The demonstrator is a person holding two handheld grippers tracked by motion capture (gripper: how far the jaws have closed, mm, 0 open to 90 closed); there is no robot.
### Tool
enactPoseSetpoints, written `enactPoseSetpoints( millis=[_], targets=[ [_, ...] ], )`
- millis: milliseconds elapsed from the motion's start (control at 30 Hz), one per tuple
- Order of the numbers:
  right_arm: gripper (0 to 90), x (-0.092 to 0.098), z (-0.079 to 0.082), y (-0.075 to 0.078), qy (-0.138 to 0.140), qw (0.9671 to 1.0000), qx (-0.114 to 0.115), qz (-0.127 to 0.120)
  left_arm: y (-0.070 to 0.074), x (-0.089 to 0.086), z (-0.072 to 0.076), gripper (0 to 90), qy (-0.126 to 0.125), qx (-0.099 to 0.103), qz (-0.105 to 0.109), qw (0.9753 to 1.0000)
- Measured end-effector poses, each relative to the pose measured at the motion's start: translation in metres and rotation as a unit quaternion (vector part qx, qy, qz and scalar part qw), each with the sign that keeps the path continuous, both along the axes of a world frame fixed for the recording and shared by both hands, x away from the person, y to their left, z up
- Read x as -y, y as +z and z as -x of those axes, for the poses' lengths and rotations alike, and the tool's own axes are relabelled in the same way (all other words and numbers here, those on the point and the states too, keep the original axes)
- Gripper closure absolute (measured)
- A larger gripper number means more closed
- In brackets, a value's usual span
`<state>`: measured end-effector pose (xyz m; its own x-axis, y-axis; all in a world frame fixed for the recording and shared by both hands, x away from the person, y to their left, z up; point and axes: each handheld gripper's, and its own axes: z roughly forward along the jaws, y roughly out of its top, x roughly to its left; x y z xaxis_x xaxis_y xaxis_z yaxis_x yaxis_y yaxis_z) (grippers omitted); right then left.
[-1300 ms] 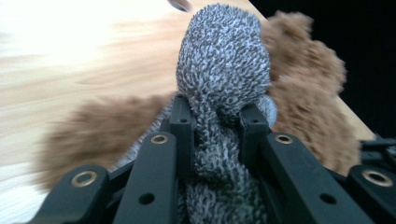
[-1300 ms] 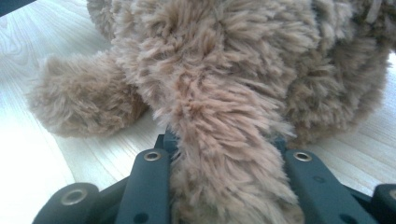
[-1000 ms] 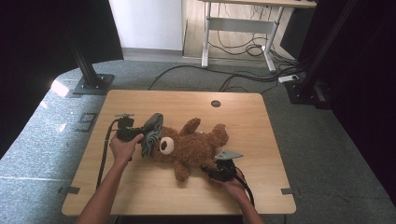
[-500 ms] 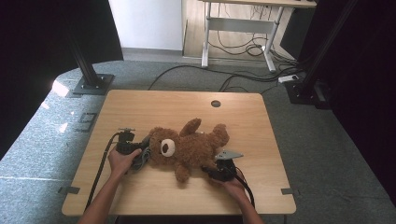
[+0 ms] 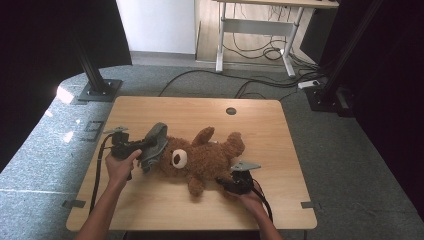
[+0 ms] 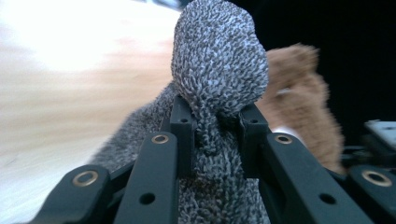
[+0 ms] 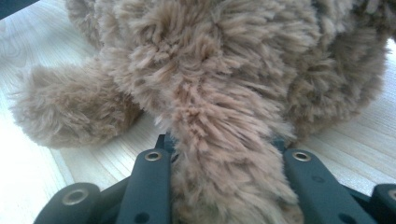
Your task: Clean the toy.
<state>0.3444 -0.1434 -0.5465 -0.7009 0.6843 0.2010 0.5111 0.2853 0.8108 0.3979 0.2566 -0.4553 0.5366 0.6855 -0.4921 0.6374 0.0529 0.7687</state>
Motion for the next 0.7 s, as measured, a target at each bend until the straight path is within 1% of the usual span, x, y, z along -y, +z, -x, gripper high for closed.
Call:
enactPoseSetpoints(
  millis=[33, 67, 100, 133, 200, 267, 300, 367, 433, 500, 600, 667, 700],
  targets=[
    [66.1, 0.000, 0.000, 0.000, 0.000, 1.0000, 0.000, 0.000, 0.000, 0.007, 0.000, 72.9, -0.007, -0.001, -0.012, 0.9999],
    [66.1, 0.000, 0.000, 0.000, 0.000, 1.0000, 0.000, 0.000, -0.002, 0.013, 0.000, 72.9, -0.012, -0.006, -0.028, 0.9995],
    [66.1, 0.000, 0.000, 0.000, 0.000, 1.0000, 0.000, 0.000, -0.004, 0.017, -0.001, 72.9, -0.014, -0.009, -0.040, 0.9991],
    [66.1, 0.000, 0.000, 0.000, 0.000, 1.0000, 0.000, 0.000, -0.011, 0.021, -0.002, 72.8, -0.014, -0.019, -0.049, 0.9985],
    [66.1, 0.000, 0.000, 0.000, 0.001, 1.0000, 0.001, 0.001, -0.021, 0.021, -0.003, 72.8, -0.010, -0.030, -0.040, 0.9987],
    [66.1, 0.000, 0.000, 0.000, 0.002, 1.0000, 0.002, 0.002, -0.029, 0.016, -0.004, 72.9, -0.004, -0.039, -0.022, 0.9990],
    [66.1, -0.001, 0.000, 0.000, 0.002, 1.0000, 0.003, 0.003, -0.031, 0.013, -0.003, 72.9, -0.002, -0.042, -0.018, 0.9989],
    [66.0, -0.001, 0.000, 0.000, 0.003, 1.0000, 0.003, 0.003, -0.036, 0.008, -0.001, 72.9, 0.004, -0.049, -0.016, 0.9987],
    [66.0, -0.001, 0.000, 0.000, 0.002, 1.0000, 0.002, 0.004, -0.039, 0.005, 0.002, 72.9, 0.009, -0.052, -0.019, 0.9984],
    [66.1, -0.001, 0.000, 0.000, 0.002, 1.0000, 0.002, 0.004, -0.044, 0.002, 0.003, 73.0, 0.015, -0.055, -0.028, 0.9980],
    [66.1, -0.001, 0.000, 0.000, 0.001, 1.0000, 0.002, 0.003, -0.048, -0.001, 0.004, 73.0, 0.018, -0.059, -0.030, 0.9977],
    [66.0, -0.001, 0.000, 0.000, 0.001, 1.0000, 0.002, 0.003, -0.051, -0.002, 0.005, 73.1, 0.021, -0.060, -0.047, 0.9969],
    [66.0, -0.001, 0.000, 0.000, 0.001, 1.0000, 0.002, 0.002, -0.053, -0.002, 0.006, 73.1, 0.024, -0.062, -0.060, 0.9960]
  ],
)
